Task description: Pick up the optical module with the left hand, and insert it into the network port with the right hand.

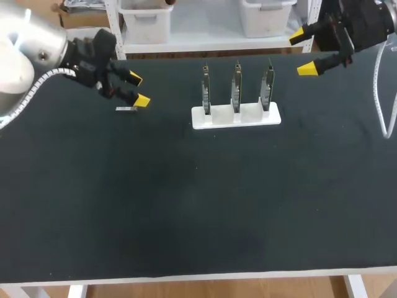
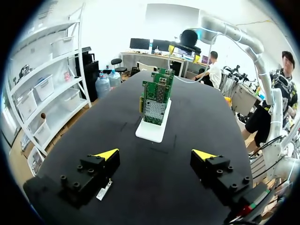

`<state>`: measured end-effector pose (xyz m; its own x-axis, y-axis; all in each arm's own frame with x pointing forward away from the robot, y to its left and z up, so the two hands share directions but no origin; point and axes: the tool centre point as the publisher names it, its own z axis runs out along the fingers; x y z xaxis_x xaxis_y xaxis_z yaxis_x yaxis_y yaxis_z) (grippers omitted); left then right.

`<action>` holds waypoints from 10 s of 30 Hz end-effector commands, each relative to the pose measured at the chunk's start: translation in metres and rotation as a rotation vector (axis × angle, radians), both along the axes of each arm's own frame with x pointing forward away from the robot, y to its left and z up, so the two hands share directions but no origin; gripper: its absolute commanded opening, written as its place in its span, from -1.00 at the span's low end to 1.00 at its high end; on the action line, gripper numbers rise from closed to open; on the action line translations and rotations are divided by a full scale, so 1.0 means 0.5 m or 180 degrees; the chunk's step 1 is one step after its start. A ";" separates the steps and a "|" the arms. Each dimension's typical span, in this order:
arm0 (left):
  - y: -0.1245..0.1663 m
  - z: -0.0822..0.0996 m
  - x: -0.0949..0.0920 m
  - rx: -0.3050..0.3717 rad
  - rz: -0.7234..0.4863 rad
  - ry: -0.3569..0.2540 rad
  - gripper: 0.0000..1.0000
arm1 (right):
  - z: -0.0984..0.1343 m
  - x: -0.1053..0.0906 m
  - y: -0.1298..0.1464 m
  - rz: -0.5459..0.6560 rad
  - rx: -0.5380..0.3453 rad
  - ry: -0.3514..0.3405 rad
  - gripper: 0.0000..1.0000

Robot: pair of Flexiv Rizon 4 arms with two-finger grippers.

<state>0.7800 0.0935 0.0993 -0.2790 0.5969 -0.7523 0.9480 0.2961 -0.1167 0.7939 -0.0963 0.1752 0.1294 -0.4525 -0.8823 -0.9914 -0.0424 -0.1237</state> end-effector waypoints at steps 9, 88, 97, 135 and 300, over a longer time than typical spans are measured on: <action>0.001 -0.001 -0.002 -0.0011 -0.0002 -0.0015 1.00 | 0.001 -0.003 0.000 -0.0011 -0.0005 -0.0006 1.00; 0.130 -0.108 0.138 0.1427 -0.0526 0.0481 1.00 | 0.001 -0.003 0.000 -0.0011 -0.0005 -0.0006 1.00; 0.117 -0.132 0.158 0.1688 -0.0578 0.0582 1.00 | 0.001 -0.003 0.000 -0.0011 -0.0005 -0.0006 1.00; 0.156 -0.206 0.146 0.1885 -0.0615 0.0734 1.00 | 0.001 -0.003 0.000 -0.0011 -0.0005 -0.0006 1.00; 0.187 -0.244 0.186 0.2485 -0.1133 0.1332 1.00 | 0.001 -0.003 0.000 -0.0011 -0.0005 -0.0006 1.00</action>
<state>0.8634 0.1867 -0.0208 -0.1460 0.9892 0.0147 0.9890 0.1463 -0.0230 0.7939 -0.0963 0.1752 0.1294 -0.4526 -0.8823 -0.9914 -0.0422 -0.1238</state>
